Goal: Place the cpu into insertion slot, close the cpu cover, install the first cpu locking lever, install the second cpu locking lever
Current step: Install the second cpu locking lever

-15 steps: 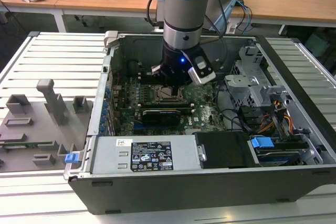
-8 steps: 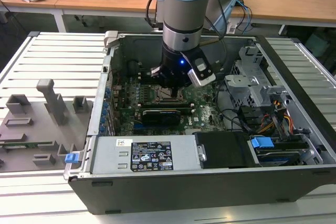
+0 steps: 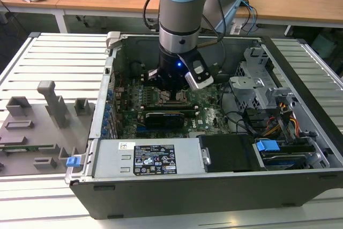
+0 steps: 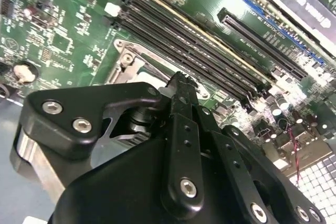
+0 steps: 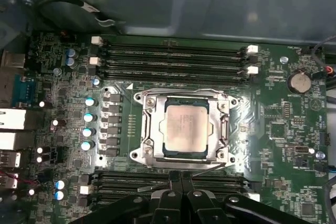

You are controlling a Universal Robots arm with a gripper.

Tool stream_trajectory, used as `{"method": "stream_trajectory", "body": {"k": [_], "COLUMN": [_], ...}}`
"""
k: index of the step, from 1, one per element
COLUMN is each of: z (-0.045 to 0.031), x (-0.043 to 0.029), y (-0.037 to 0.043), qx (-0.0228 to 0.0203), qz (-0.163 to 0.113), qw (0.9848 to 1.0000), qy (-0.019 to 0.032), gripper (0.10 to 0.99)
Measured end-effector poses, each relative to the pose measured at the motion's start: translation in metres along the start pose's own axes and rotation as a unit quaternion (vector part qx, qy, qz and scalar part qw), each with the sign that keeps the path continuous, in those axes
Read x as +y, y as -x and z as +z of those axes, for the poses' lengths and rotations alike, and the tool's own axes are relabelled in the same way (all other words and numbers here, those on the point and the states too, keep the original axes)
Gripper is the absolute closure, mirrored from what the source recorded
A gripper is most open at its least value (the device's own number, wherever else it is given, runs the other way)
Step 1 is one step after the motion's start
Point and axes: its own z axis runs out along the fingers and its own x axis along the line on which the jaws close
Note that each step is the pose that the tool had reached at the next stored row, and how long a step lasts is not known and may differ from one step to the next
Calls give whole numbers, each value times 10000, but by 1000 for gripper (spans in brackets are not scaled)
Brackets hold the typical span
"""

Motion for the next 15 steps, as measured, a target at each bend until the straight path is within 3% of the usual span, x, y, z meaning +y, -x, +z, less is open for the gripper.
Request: {"method": "stream_trajectory", "body": {"k": [4, 6, 11, 15], "z": [114, 132, 156, 194], "x": [-10, -20, -49, -56], "y": [-86, -132, -187, -237], "qx": [2, -1, 5, 8], "qz": [-31, -37, -104, -159], "qw": [10000, 9999, 9998, 9996], "qy": [25, 112, 171, 251], "gripper": [980, 980, 980, 980]}}
